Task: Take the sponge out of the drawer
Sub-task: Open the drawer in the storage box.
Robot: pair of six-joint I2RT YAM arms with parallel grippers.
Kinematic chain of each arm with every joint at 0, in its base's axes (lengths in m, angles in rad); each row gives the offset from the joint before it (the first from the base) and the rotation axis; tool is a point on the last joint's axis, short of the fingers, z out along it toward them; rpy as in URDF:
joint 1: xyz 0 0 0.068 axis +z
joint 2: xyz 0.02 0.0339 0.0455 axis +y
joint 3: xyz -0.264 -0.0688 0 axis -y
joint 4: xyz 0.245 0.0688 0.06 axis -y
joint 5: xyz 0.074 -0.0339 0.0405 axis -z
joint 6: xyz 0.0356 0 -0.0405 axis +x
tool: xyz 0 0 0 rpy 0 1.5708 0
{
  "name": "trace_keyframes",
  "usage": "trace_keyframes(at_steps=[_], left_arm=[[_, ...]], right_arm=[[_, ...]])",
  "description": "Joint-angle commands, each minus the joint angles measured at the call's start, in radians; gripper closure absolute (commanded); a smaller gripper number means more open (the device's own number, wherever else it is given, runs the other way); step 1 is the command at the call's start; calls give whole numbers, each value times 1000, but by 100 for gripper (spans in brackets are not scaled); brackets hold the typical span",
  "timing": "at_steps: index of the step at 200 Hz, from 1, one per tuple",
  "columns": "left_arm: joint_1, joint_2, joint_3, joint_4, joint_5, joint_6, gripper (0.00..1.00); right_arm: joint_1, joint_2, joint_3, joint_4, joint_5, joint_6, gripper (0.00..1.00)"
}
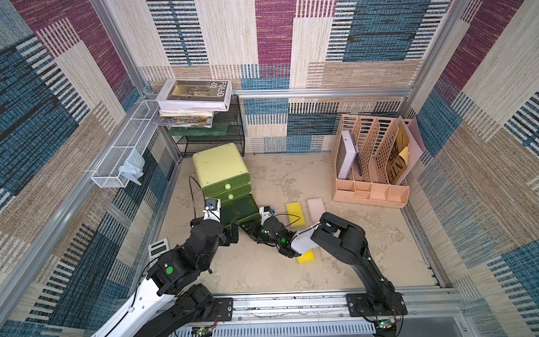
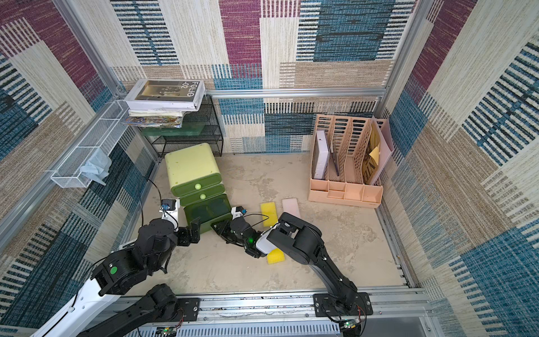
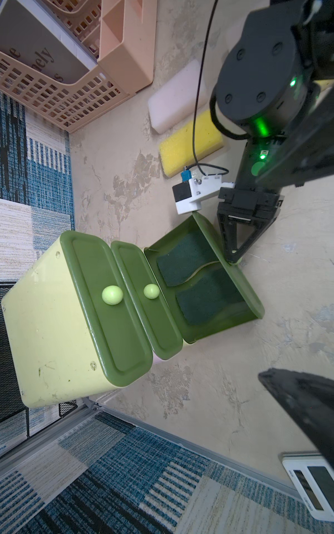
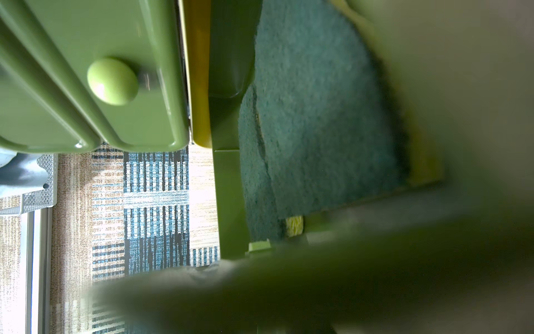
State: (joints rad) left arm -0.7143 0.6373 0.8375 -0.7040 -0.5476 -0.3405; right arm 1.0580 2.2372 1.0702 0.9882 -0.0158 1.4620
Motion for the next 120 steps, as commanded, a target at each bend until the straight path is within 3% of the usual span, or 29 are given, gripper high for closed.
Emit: trace_keyframes(at_steps=[1,60,120], left_arm=[[3,2,-2,17,-7,2,0],[4,5,-3,17,-11,3,0],[7,13,-4,16,-18,3,0]], right_arm=[[17,-6,-11,-28,-42,5,73],[40,-19,-35,-12,-30,13,68],[39,-67,-82,-14,-2,-7,50]])
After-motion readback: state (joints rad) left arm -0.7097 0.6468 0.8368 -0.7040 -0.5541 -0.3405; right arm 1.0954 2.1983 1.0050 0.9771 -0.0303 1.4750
